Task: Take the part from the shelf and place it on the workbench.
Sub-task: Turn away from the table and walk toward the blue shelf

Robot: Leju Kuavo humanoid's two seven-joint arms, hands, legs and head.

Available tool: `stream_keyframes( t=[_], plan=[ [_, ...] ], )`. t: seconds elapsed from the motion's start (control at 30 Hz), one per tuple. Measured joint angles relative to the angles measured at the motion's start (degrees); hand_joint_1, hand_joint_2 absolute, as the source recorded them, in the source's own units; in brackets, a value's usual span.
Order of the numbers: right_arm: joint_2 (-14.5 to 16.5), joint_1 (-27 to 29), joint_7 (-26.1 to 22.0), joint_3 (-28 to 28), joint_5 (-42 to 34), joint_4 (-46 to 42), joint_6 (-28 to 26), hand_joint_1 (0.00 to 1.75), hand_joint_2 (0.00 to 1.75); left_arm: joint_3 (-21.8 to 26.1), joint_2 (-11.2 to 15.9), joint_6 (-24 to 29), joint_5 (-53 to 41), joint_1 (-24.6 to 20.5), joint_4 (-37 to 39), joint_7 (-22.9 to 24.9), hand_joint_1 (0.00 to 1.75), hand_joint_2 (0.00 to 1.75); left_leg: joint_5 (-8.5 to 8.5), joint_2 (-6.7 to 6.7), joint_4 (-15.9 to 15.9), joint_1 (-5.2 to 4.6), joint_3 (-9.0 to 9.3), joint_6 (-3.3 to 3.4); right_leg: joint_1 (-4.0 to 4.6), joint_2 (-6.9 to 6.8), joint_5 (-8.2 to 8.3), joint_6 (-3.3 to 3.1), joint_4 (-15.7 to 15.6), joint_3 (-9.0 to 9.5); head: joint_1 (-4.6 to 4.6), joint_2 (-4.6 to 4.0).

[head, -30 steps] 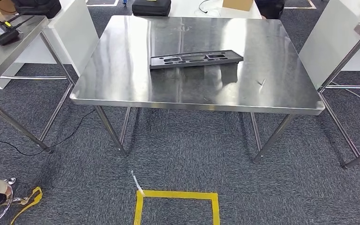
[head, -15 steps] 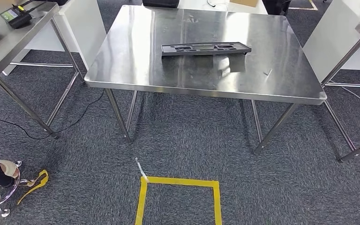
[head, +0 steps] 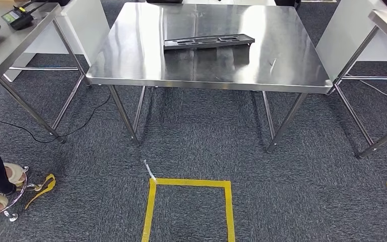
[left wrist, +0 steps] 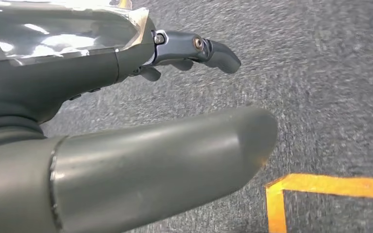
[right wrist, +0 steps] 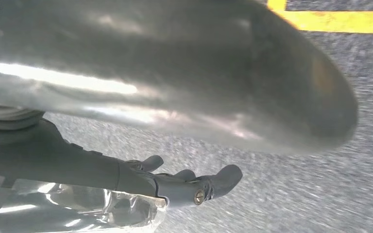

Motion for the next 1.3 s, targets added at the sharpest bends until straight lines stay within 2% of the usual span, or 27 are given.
stream_keyframes(
  t=[0.03,0.07,0.1,0.17,0.2,0.23,0.33,0.47,0.5,0.53,0.6,0.63,0.67,0.7,0.73,0.8,0.87,0.9,0.93,0.97,1.03,1.07,1.1,1.13,1.2,1.27,1.3],
  plan=[
    [0.02,0.09,0.17,-0.26,-0.32,0.0,-0.13,0.0,0.0,-0.08,0.09,0.02,-0.18,0.43,0.01,-0.64,0.0,0.0,-0.61,-0.02,2.65,0.03,0.01,-0.14,0.04,-0.01,0.48,0.08,0.24,-0.7,0.01,0.0],
    [0.03,0.2,0.36,-0.49,-0.61,0.0,-0.3,0.0,0.0,-0.16,0.15,0.07,-0.35,0.85,0.01,-1.08,0.0,0.0,-0.05,-0.01,3.5,0.1,0.83,-0.23,0.04,-0.03,0.86,0.22,0.59,-1.42,-0.01,0.0],
    [0.07,0.33,0.54,-0.73,-0.88,0.0,-0.53,0.0,0.0,-0.25,0.19,0.13,-0.57,1.18,0.02,-1.32,0.0,0.0,1.24,0.0,2.1,0.2,2.69,-0.25,-0.01,-0.04,1.11,0.4,1.08,-2.23,-0.01,0.0],
    [0.24,0.48,0.83,-1.21,-1.34,0.0,-1.01,0.0,0.0,-0.63,0.28,0.2,-1.2,1.48,0.02,-1.32,0.0,0.0,2.79,-0.06,-5.22,0.36,8.18,-0.17,0.0,-0.08,1.35,0.72,2.28,-3.65,-0.02,0.0],
    [0.37,0.49,0.91,-1.43,-1.49,0.0,-1.19,0.0,0.0,-0.87,0.33,0.2,-1.49,1.52,0.02,-1.22,0.0,0.0,2.75,-0.17,-8.58,0.31,10.31,-0.05,0.08,-0.12,1.5,0.96,2.79,-4.26,0.01,0.0],
    [0.49,0.47,0.97,-1.62,-1.58,0.0,-1.35,0.0,0.0,-1.1,0.39,0.19,-1.7,1.53,0.02,-1.12,0.0,0.0,2.39,-0.28,-10.69,0.18,11.44,0.12,0.19,-0.17,1.73,1.32,3.16,-4.75,0.02,0.0],
    [0.77,0.48,1.0,-1.88,-1.66,0.0,-1.65,0.0,0.0,-1.46,0.55,0.19,-1.82,1.6,0.02,-0.9,0.0,0.0,2.19,-0.37,-11.63,-0.28,11.24,0.5,0.21,-0.2,2.64,2.64,3.38,-5.57,0.02,0.0],
    [0.81,0.53,1.0,-1.91,-1.67,0.0,-1.7,0.0,0.0,-1.51,0.57,0.19,-1.82,1.61,0.02,-0.84,0.0,0.0,2.23,-0.34,-11.74,-0.32,11.16,0.57,0.2,-0.18,2.83,2.92,3.38,-5.7,-0.01,0.0],
    [0.81,0.56,1.01,-1.95,-1.68,0.0,-1.71,0.0,0.0,-1.55,0.57,0.19,-1.82,1.61,0.03,-0.83,0.0,0.0,2.49,-0.25,-11.97,-0.2,11.01,0.96,0.19,-0.14,2.49,3.0,3.64,-5.9,0.01,0.0],
    [0.84,0.57,1.02,-2.06,-1.7,0.0,-1.73,0.0,0.0,-1.58,0.57,0.19,-1.83,1.6,0.03,-0.82,0.0,0.0,3.18,-0.12,-12.19,-0.14,10.31,1.66,0.2,-0.01,0.24,2.84,6.51,-7.0,0.07,0.0],
    [0.87,0.58,1.11,-2.32,-1.49,0.0,-1.76,0.0,0.0,-1.64,0.6,0.22,-1.64,1.58,0.04,-0.84,0.0,0.0,5.66,0.24,-12.56,-0.03,7.54,2.9,0.12,0.25,-4.16,3.31,14.43,-8.42,0.2,0.0],
    [0.86,0.54,1.18,-2.4,-1.26,0.0,-1.76,0.0,0.0,-1.64,0.56,0.31,-1.49,1.6,0.04,-0.9,0.0,0.0,6.94,0.34,-12.55,-0.07,5.96,3.05,0.03,0.34,-5.22,3.76,16.61,-7.78,0.24,0.0],
    [0.83,0.49,1.27,-2.41,-0.99,-0.01,-1.76,0.0,0.0,-1.64,0.5,0.43,-1.33,1.61,0.04,-0.96,0.0,0.0,7.91,0.39,-12.52,-0.06,4.81,2.84,-0.13,0.35,-4.18,4.48,15.11,-5.48,0.24,0.0],
    [0.81,0.37,1.37,-2.41,-0.75,-0.01,-1.76,0.0,0.0,-1.63,0.43,0.59,-1.19,1.62,0.03,-1.03,0.0,0.0,8.58,0.38,-12.48,-0.08,4.16,2.55,-0.27,0.41,-3.36,4.73,10.65,-2.24,0.25,0.0],
    [0.81,0.23,1.46,-2.41,-0.53,-0.03,-1.77,0.0,0.0,-1.62,0.32,0.79,-1.09,1.65,0.02,-1.09,0.0,0.0,9.23,0.38,-12.45,-0.14,3.67,2.2,-0.18,0.54,-3.29,4.54,5.86,0.96,0.22,0.0],
    [0.85,0.05,1.64,-2.4,-0.23,-0.05,-1.81,0.0,0.0,-1.61,0.21,1.11,-0.85,1.69,0.01,-1.15,0.0,0.0,10.53,0.42,-12.69,-0.26,3.38,1.5,0.2,0.83,-4.14,3.62,0.28,4.18,0.14,0.0],
    [0.87,0.07,1.76,-2.39,-0.06,-0.05,-1.86,0.0,0.0,-1.61,0.14,1.27,-0.68,1.78,0.02,-1.17,0.0,0.0,11.56,0.37,-13.05,-0.17,3.34,0.85,0.26,0.85,-3.72,2.66,-0.04,3.69,0.05,0.0],
    [0.88,0.06,1.83,-2.39,-0.03,-0.06,-1.88,0.0,0.0,-1.6,0.12,1.3,-0.64,1.88,0.03,-1.2,0.0,0.0,10.91,0.26,-12.73,-0.05,3.09,0.55,0.09,0.74,-3.23,2.08,0.06,3.25,0.02,0.0],
    [0.87,0.06,1.89,-2.4,0.05,-0.06,-1.89,0.0,0.0,-1.57,0.1,1.34,-0.54,1.98,0.04,-1.22,0.0,0.0,9.11,0.16,-11.6,0.07,2.71,0.27,-0.1,0.58,-2.63,1.32,0.09,2.67,-0.01,0.0],
    [0.87,0.07,1.93,-2.4,0.16,-0.06,-1.89,0.0,0.0,-1.54,0.1,1.43,-0.41,2.07,0.04,-1.25,0.0,0.0,6.26,0.06,-9.4,0.17,2.11,0.04,-0.27,0.41,-1.94,0.68,0.09,1.99,-0.03,0.0],
    [0.93,0.05,2.04,-2.38,0.61,-0.07,-1.9,0.0,0.0,-1.47,0.09,1.69,-0.16,2.12,0.04,-1.29,0.0,0.0,0.02,-0.04,-2.09,0.23,0.73,-0.26,-0.01,0.13,-0.51,-0.02,0.18,0.3,-0.05,0.0],
    [0.98,0.03,2.16,-2.34,0.9,-0.07,-1.9,0.0,0.0,-1.45,0.08,1.83,-0.1,2.12,0.04,-1.29,0.0,0.0,-1.44,-0.08,1.43,0.24,0.39,-0.38,0.12,0.03,0.22,-0.04,0.29,-0.56,-0.05,0.0],
    [1.02,-0.01,2.3,-2.3,1.23,-0.08,-1.9,0.0,0.0,-1.44,0.07,1.95,-0.1,2.12,0.04,-1.28,0.0,0.0,-1.42,-0.08,3.73,0.26,0.64,-0.43,0.22,-0.05,0.92,0.01,0.5,-1.5,-0.05,0.0],
    [1.02,-0.05,2.45,-2.25,1.54,-0.09,-1.9,0.0,0.0,-1.44,0.05,2.03,-0.1,2.12,0.04,-1.28,0.0,0.0,-0.11,-0.08,4.1,0.28,1.78,-0.42,0.25,-0.09,1.51,0.16,0.85,-2.49,-0.06,0.0],
    [1.05,-0.16,2.68,-2.08,2.16,-0.14,-1.9,0.0,0.0,-1.44,0.03,2.21,-0.11,2.08,0.03,-1.27,0.0,0.0,2.57,-0.12,-1.21,0.38,7.04,-0.25,0.22,-0.1,2.34,0.65,1.93,-4.49,-0.08,0.0],
    [1.11,-0.3,2.88,-1.8,2.68,-0.25,-1.9,0.0,0.0,-1.43,-0.01,2.35,-0.1,1.97,-0.01,-1.27,0.0,0.0,1.89,-0.26,-9.28,0.26,12.89,0.11,0.38,-0.12,2.95,1.37,3.03,-5.95,-0.04,0.0],
    [1.13,-0.4,2.99,-1.64,2.93,-0.3,-1.89,0.0,0.0,-1.41,-0.03,2.42,-0.05,1.93,-0.03,-1.27,0.0,0.0,1.03,-0.33,-11.74,0.07,14.34,0.3,0.42,-0.17,3.31,1.77,3.32,-6.38,-0.02,0.0]
  ],
)
